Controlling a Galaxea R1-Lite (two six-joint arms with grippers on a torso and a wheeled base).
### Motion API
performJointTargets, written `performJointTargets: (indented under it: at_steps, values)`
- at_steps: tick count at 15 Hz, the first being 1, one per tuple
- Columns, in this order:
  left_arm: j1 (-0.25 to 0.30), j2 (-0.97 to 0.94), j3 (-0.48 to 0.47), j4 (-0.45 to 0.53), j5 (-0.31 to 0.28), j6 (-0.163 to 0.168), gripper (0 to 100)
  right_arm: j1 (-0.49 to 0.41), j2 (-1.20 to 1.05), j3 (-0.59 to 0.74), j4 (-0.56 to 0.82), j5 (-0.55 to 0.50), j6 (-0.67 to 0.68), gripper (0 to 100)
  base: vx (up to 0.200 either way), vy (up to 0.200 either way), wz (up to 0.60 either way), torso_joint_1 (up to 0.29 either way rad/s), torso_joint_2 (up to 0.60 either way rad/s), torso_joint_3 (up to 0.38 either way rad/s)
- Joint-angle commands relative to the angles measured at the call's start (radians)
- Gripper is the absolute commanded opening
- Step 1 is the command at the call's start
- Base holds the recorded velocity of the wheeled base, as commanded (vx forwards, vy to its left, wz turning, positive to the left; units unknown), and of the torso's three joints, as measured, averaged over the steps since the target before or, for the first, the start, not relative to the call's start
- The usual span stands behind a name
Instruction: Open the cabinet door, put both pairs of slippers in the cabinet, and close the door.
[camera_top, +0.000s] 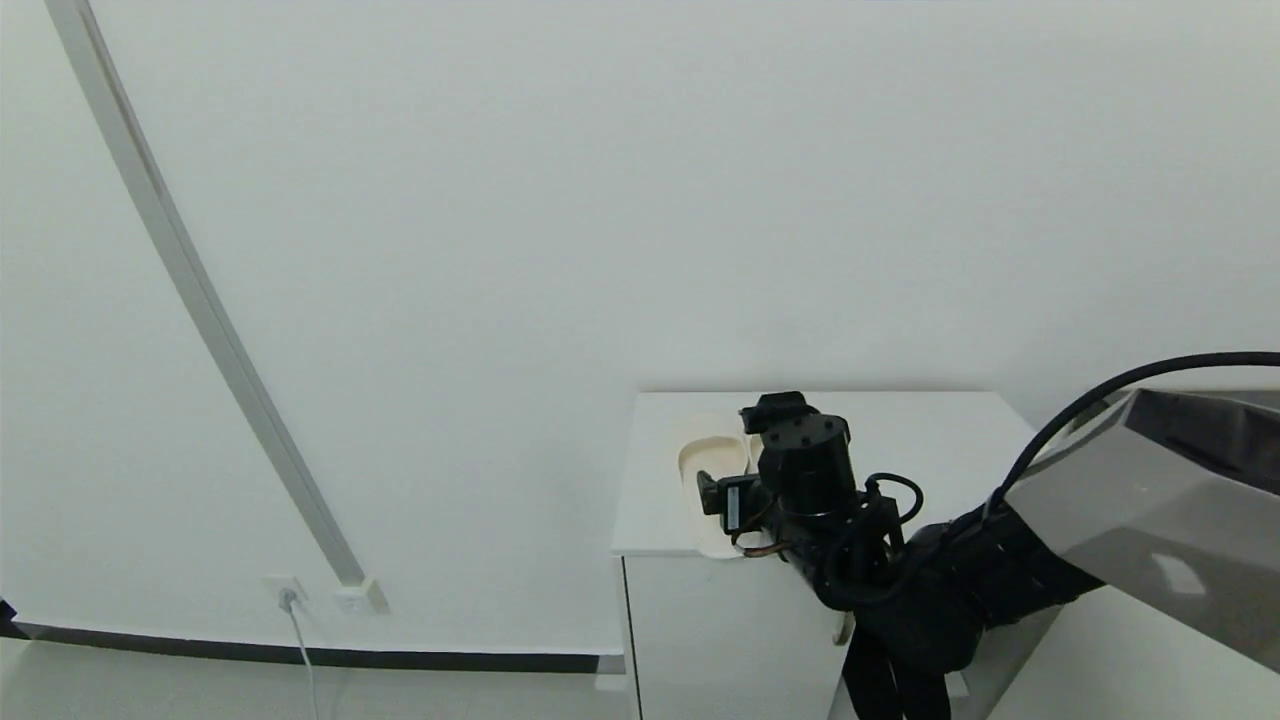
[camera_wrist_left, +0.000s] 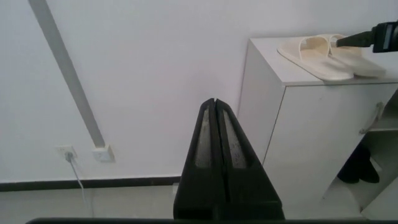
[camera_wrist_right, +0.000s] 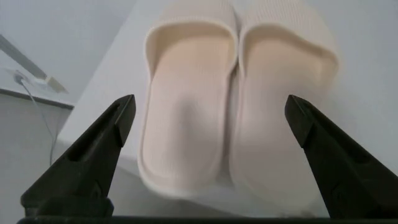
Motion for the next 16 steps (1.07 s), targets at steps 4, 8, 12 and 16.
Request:
performJointTargets:
  at_steps: [4,8,12,16]
  values:
    - [-0.001,0.001,0.0,0.0,0.0,0.0,0,-0.044,0.084,0.023,-0.073,0.023,-0.002,100,0.0,0.0,0.0,0.0,0.0,0.0]
    - [-0.001,0.001,0.0,0.0,0.0,-0.002,0,-0.066,0.113,-0.017,-0.099,0.037,-0.034,100,0.0,0.0,0.0,0.0,0.0,0.0]
    - [0.001,0.001,0.0,0.0,0.0,0.0,0,-0.069,0.141,-0.08,-0.065,0.039,-0.063,100,0.0,0.0,0.0,0.0,0.0,0.0]
    - [0.001,0.001,0.0,0.0,0.001,-0.002,0,-0.081,0.225,-0.207,0.004,0.039,-0.061,100,0.0,0.0,0.0,0.0,0.0,0.0]
